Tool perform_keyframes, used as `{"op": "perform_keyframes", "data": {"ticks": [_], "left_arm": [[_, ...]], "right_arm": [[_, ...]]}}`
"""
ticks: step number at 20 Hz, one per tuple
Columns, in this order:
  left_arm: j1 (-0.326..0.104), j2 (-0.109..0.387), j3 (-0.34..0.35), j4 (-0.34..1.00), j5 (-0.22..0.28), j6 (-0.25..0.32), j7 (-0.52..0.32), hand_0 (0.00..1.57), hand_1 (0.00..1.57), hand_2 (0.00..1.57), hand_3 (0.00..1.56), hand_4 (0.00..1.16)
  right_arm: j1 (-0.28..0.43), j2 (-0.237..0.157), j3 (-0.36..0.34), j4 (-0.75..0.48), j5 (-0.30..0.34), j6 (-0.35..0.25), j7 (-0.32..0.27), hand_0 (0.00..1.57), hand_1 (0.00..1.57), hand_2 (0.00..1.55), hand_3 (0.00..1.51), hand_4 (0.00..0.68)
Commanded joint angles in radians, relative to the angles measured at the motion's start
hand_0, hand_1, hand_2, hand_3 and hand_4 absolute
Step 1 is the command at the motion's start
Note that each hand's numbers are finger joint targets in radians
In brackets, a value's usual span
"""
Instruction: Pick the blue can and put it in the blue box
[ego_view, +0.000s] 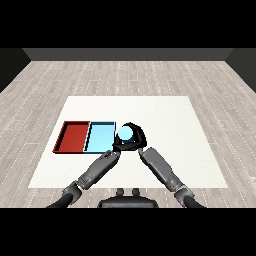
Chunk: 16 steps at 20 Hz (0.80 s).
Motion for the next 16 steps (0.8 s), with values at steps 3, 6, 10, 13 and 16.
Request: {"op": "perform_keyframes", "data": {"ticks": [3,6,10,13,16], "left_arm": [[0.097,-0.018,0.015,-0.037,-0.085,0.007,-0.014,1.57,1.57,1.55,1.46,1.14],[-0.010,-0.020,0.025,-0.002,-0.050,0.031,0.026,1.57,1.57,1.56,1.47,1.14],[-0.009,-0.020,-0.002,-0.035,-0.043,0.062,0.041,1.57,1.57,1.56,1.47,1.14],[-0.003,0.025,0.093,-0.033,-0.072,-0.030,0.070,1.57,1.57,1.57,1.48,1.14],[0.015,-0.020,0.049,-0.040,-0.094,0.034,0.062,1.57,1.57,1.57,1.48,1.14]], "right_arm": [[0.067,0.016,0.019,-0.028,0.020,0.000,-0.016,1.10,1.10,1.19,1.03,0.400],[0.023,0.016,0.001,-0.002,0.092,-0.011,0.045,0.00,0.00,0.00,0.00,0.000],[0.022,0.016,-0.011,-0.017,0.096,-0.008,0.068,0.00,0.00,0.00,0.00,0.000],[0.022,0.016,-0.034,-0.029,0.141,0.014,0.095,0.00,0.00,0.00,0.00,0.000],[0.008,0.017,-0.020,0.030,0.092,-0.013,0.023,0.00,0.00,0.00,0.00,0.000]]}}
